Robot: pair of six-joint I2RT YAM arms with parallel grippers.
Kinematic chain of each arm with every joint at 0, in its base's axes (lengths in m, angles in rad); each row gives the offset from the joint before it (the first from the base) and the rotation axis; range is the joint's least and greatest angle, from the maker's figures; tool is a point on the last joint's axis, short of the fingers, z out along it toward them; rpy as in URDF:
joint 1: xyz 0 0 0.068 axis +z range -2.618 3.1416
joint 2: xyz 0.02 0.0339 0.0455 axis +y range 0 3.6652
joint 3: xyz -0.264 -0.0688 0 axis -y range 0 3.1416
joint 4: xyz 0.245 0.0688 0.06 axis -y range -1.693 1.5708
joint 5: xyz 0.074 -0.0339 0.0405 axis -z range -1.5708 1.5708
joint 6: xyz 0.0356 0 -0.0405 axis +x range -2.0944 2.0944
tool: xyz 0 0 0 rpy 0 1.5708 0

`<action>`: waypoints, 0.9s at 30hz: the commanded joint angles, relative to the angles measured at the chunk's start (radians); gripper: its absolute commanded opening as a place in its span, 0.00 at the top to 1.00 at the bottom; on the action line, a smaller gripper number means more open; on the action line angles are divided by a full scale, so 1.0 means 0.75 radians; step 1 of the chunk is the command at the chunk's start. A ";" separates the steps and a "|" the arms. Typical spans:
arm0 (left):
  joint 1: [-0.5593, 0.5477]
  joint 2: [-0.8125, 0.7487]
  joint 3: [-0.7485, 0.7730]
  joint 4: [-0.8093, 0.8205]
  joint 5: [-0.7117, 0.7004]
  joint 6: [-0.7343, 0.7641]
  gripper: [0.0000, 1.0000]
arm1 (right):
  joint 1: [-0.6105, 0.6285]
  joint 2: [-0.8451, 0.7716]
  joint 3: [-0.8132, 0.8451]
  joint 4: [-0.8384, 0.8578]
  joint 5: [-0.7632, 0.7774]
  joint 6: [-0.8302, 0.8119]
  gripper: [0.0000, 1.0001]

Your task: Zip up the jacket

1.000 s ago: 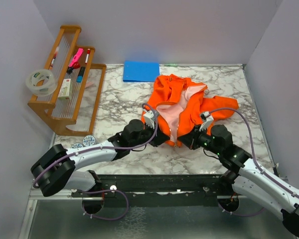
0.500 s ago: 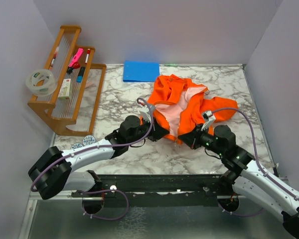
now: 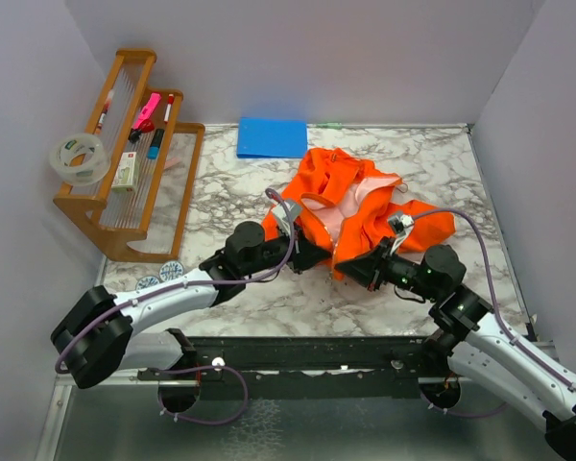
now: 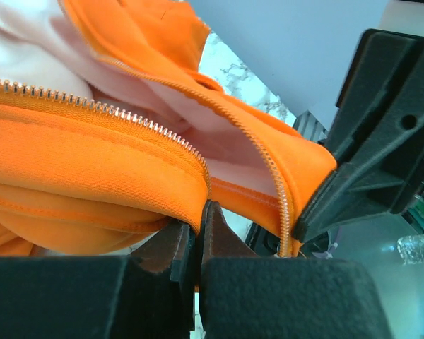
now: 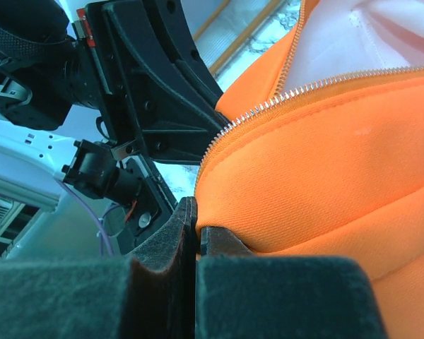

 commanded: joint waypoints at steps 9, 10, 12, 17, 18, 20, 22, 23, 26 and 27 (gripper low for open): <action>0.003 -0.200 -0.195 0.374 0.107 0.077 1.00 | -0.001 -0.131 -0.049 0.063 0.050 0.007 1.00; 0.003 -0.205 -0.208 0.408 0.120 0.064 1.00 | -0.002 -0.141 -0.058 0.082 0.059 0.016 0.99; 0.003 -0.211 -0.230 0.466 0.155 0.040 1.00 | -0.002 -0.150 -0.075 0.128 0.059 0.031 0.99; 0.003 -0.205 -0.279 0.596 0.176 -0.007 1.00 | -0.001 -0.137 -0.111 0.221 0.027 0.067 1.00; 0.002 -0.202 -0.287 0.619 0.177 -0.017 1.00 | -0.001 -0.132 -0.116 0.239 0.019 0.074 1.00; 0.003 -0.199 -0.296 0.661 0.180 -0.035 1.00 | -0.002 -0.123 -0.123 0.278 0.004 0.087 1.00; 0.003 -0.192 -0.301 0.697 0.180 -0.055 1.00 | 0.000 -0.122 -0.135 0.317 -0.002 0.106 0.99; 0.003 -0.188 -0.301 0.710 0.185 -0.066 1.00 | -0.001 -0.125 -0.144 0.335 0.003 0.116 0.99; 0.003 -0.173 -0.299 0.745 0.209 -0.084 1.00 | -0.001 -0.129 -0.163 0.377 0.008 0.138 0.99; 0.003 -0.166 -0.301 0.756 0.212 -0.091 1.00 | -0.001 -0.126 -0.163 0.380 0.007 0.140 1.00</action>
